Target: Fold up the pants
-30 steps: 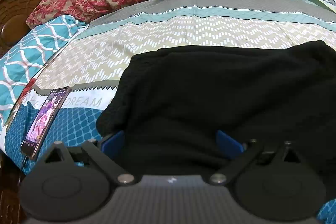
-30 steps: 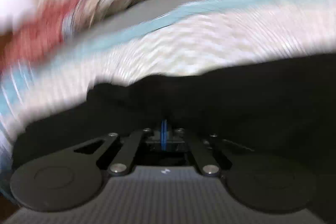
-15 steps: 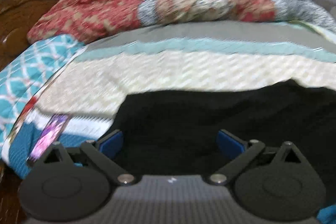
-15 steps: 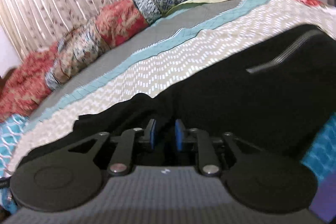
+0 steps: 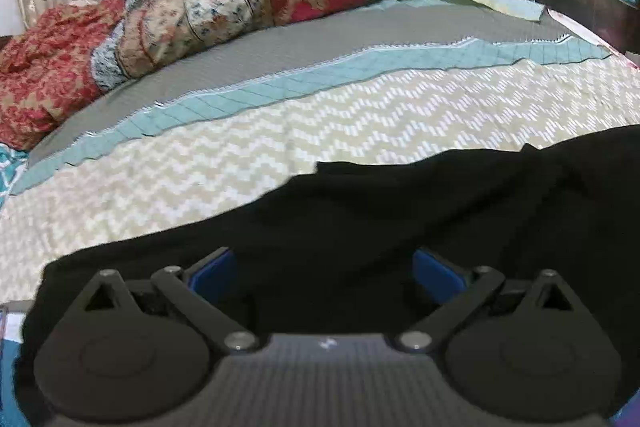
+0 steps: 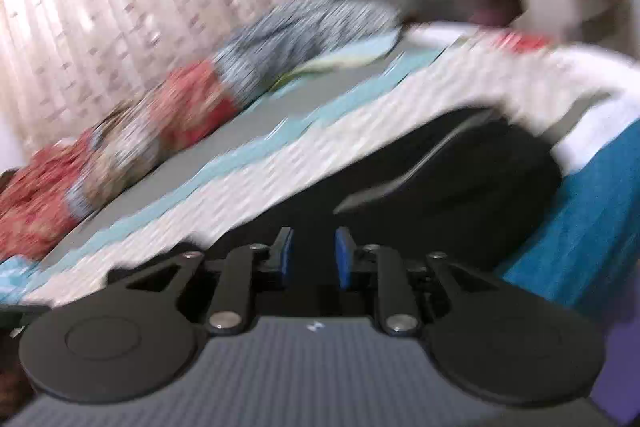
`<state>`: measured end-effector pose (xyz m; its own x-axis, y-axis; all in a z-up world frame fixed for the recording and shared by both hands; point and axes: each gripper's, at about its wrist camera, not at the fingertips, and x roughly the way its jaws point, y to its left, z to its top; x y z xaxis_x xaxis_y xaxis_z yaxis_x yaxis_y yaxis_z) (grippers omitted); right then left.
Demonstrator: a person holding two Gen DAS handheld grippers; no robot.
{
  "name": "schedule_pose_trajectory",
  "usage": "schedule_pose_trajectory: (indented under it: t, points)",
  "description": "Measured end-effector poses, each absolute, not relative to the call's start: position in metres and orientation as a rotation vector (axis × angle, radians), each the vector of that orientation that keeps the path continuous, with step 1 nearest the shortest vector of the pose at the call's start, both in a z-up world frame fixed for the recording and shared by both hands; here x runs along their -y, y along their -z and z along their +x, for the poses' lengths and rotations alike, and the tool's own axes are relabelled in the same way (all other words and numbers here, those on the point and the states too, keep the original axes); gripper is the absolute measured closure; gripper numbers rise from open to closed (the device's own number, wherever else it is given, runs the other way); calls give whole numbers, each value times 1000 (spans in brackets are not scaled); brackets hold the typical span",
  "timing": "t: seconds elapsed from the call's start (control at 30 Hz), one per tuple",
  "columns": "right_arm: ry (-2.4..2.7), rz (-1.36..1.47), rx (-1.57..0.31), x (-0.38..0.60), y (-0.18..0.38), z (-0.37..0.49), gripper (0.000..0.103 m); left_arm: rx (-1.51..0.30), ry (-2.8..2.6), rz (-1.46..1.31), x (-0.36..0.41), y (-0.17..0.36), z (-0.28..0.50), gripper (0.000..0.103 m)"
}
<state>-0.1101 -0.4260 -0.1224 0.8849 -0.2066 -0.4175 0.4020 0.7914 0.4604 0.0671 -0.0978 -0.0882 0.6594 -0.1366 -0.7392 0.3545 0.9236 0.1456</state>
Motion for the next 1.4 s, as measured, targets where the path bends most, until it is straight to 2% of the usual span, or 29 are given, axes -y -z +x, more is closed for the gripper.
schedule_pose_trajectory:
  t: [0.03,0.17,0.2,0.3,0.37,0.43,0.5,0.57,0.6,0.7,0.8,0.83,0.87,0.9,0.93,0.97,1.2,1.3,1.33,1.37,1.4]
  points:
    - [372,572,-342,439,121,-114,54,-822,279,282,100,92,71,4]
    - [494,553,-324,500,119,-113,40,-894,258,261,106,106,79,4]
    - [490,551,-342,514,122,-109,30,-909,254,259,107,110,81,4]
    - [471,581,-441,551,141,-89,27,-942,239,259,112,120,83,3]
    - [375,663,-504,563,154,-77,33,-943,235,263,113,122,83,3]
    - [348,640,-565,556,161,-69,65,-940,234,263,114,123,84,2]
    - [369,543,-550,544,149,-69,70,-941,231,261,115,124,88,1]
    - [433,478,-458,543,130,-80,73,-939,219,259,116,126,89,0]
    - [489,432,-408,543,123,-87,91,-935,215,256,117,126,89,0]
    - [654,442,-332,553,125,-103,93,-922,206,257,123,128,89,0]
    - [617,469,-477,558,156,-87,92,-913,184,289,131,132,90,0]
    - [596,476,-493,559,161,-87,87,-917,183,289,132,132,92,0]
    - [582,508,-469,560,160,-93,87,-925,184,283,131,130,93,0]
    - [552,561,-427,564,157,-102,80,-932,185,272,130,128,93,0]
    - [518,612,-385,568,155,-111,67,-938,187,252,127,125,94,0]
    - [474,674,-325,573,152,-121,60,-940,187,236,125,124,93,0]
    - [439,807,-271,584,146,-141,53,-924,182,241,120,123,81,0]
    - [445,820,-275,575,152,-152,46,-922,181,256,117,125,75,0]
    - [444,809,-283,571,155,-150,50,-922,181,258,117,125,74,0]
    - [434,788,-308,568,156,-147,61,-924,181,258,116,125,74,0]
    - [446,741,-349,564,154,-140,95,-926,180,257,116,125,74,0]
